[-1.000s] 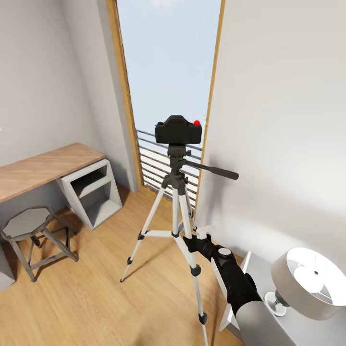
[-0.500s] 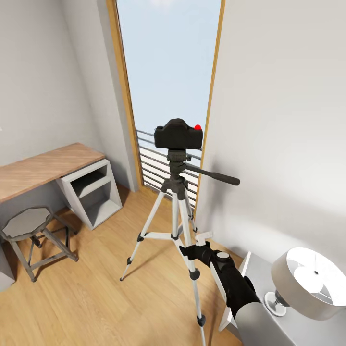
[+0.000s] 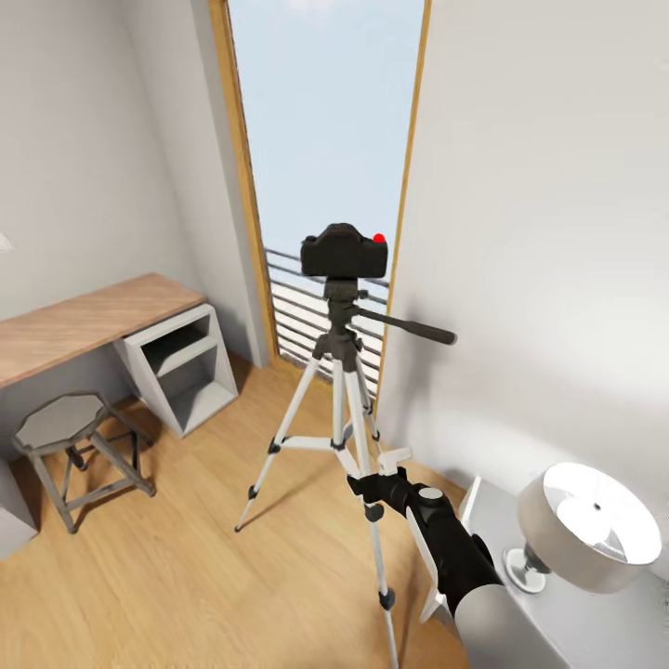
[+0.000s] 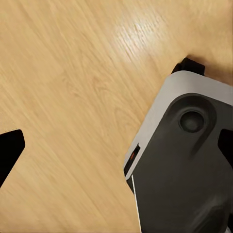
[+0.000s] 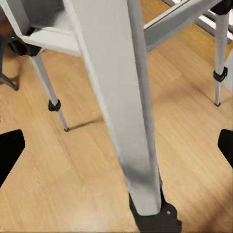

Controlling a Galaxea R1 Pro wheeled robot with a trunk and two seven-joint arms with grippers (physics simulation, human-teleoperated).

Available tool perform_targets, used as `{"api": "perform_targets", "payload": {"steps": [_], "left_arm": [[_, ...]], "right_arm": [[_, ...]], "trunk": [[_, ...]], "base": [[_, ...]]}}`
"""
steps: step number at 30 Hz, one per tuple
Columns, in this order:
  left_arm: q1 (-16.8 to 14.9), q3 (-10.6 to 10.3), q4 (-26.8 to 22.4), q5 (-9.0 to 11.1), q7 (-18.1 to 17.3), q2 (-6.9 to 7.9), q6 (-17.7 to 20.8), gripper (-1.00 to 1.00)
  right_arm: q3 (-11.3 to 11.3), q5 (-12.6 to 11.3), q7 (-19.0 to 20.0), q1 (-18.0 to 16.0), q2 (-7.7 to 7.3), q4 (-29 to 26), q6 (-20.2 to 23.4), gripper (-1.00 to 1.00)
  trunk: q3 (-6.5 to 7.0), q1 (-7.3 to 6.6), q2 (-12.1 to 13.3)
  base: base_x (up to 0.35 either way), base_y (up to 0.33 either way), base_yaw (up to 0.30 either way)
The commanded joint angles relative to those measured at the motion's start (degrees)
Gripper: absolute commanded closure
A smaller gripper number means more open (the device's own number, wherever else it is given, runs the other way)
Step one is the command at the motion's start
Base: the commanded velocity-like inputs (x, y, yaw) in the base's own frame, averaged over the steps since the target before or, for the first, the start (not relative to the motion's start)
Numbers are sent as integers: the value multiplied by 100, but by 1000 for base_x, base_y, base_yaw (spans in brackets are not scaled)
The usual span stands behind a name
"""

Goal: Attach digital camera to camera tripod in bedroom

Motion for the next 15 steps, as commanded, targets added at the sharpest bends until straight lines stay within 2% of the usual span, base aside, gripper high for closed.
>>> {"api": "perform_targets", "payload": {"steps": [1, 7, 15], "left_arm": [[-4, -48, 0, 44, 14, 0, 20, -100], [-2, -51, 0, 41, 10, 0, 17, -100], [-1, -51, 0, 40, 7, 7, 9, -100]], "right_arm": [[-12, 52, 33, -2, 3, -11, 27, -100], [-12, 53, 32, -2, 3, -11, 27, -100], [-12, 45, 24, -2, 3, -11, 14, -100]], "trunk": [[-8, -2, -7], [-8, -2, -7], [-8, -2, -7]], "base": [[-311, 0, 0], [-205, 0, 0], [-38, 0, 0]]}}
